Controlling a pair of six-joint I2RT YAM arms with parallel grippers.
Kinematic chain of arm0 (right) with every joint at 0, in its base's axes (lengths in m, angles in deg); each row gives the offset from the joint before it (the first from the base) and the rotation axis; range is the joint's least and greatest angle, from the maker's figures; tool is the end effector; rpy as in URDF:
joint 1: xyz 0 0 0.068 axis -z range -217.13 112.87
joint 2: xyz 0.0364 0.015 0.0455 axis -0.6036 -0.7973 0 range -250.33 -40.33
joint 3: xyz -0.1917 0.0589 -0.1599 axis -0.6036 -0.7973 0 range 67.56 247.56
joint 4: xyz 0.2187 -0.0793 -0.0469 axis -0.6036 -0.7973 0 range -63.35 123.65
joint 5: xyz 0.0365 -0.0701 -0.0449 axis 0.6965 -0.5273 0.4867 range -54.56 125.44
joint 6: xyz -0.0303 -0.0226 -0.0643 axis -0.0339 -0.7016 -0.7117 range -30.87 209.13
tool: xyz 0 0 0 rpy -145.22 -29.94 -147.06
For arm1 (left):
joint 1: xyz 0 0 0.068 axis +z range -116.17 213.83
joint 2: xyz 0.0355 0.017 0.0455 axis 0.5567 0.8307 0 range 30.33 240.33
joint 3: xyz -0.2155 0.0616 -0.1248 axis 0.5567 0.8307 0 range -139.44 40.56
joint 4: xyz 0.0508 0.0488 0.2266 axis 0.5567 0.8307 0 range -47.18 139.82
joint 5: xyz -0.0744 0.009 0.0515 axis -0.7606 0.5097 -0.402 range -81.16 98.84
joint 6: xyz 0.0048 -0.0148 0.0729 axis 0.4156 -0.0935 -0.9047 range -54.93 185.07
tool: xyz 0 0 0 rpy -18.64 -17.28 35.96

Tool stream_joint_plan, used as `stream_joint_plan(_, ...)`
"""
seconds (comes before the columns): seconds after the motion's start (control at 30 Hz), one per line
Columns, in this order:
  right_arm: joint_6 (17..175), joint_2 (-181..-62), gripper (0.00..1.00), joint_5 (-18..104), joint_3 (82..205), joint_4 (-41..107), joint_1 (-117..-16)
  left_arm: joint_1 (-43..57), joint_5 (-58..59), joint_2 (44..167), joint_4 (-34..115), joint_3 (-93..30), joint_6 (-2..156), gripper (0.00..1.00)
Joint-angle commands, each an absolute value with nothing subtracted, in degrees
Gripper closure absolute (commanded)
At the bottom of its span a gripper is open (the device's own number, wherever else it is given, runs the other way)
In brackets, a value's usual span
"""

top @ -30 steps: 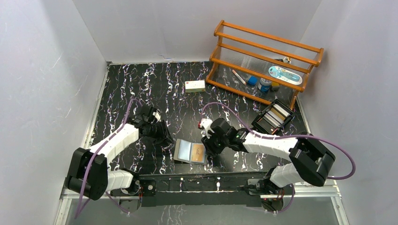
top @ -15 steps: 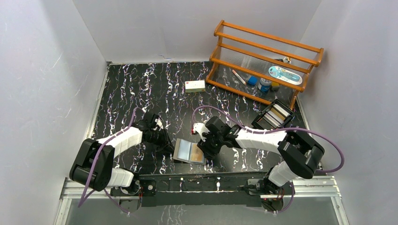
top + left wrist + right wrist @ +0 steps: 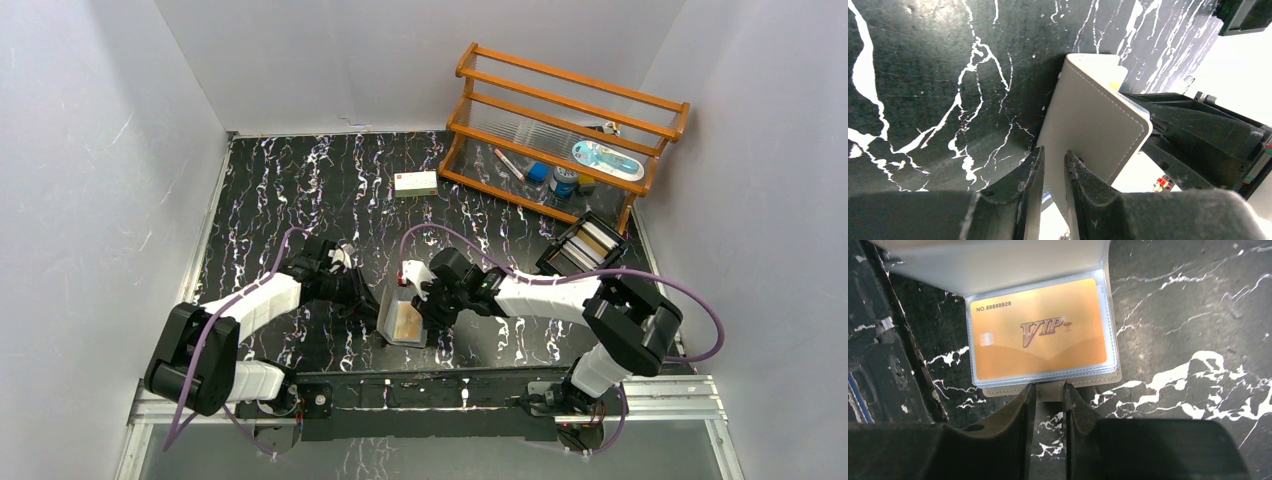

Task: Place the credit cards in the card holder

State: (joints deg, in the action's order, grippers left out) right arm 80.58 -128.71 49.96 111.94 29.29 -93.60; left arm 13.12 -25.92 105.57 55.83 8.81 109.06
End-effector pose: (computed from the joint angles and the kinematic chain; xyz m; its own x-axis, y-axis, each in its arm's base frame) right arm 0.1535 0.2603 0.1509 -0.2745 -0.6749 -0.6850 -0.9504 0.2988 0.0864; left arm 0.1992 -0.1135 0.1406 -0.9674 -0.2443 -0.0668 -0.1210 0.6775 -0.7255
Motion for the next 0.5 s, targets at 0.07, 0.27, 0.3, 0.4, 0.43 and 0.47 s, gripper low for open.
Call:
stream_joint_plan(0.07,83.0,-126.2,0.8,50.4,112.5,39.8,-93.9,13.4,-30.0,102.5,55.6,8.6,109.8,0.78)
stream_joint_plan(0.27,86.7,-123.4,0.89,51.7,106.3,52.6,-93.9,13.2,-30.7,102.1,53.9,9.0,111.0,0.75)
stream_joint_plan(0.3,87.3,-123.3,0.89,51.7,105.5,54.3,-93.9,13.2,-30.7,102.2,53.6,9.1,111.3,0.74)
stream_joint_plan(0.4,89.2,-123.1,0.92,51.7,103.3,59.6,-93.9,12.9,-30.2,102.6,53.5,9.4,111.4,0.72)
stream_joint_plan(0.43,90.0,-123.0,0.93,51.7,102.6,61.4,-93.9,12.9,-30.1,102.8,53.5,9.6,111.4,0.72)
stream_joint_plan(0.47,90.9,-122.9,0.93,51.7,101.8,63.3,-93.9,12.9,-29.8,103.1,53.5,9.7,111.4,0.71)
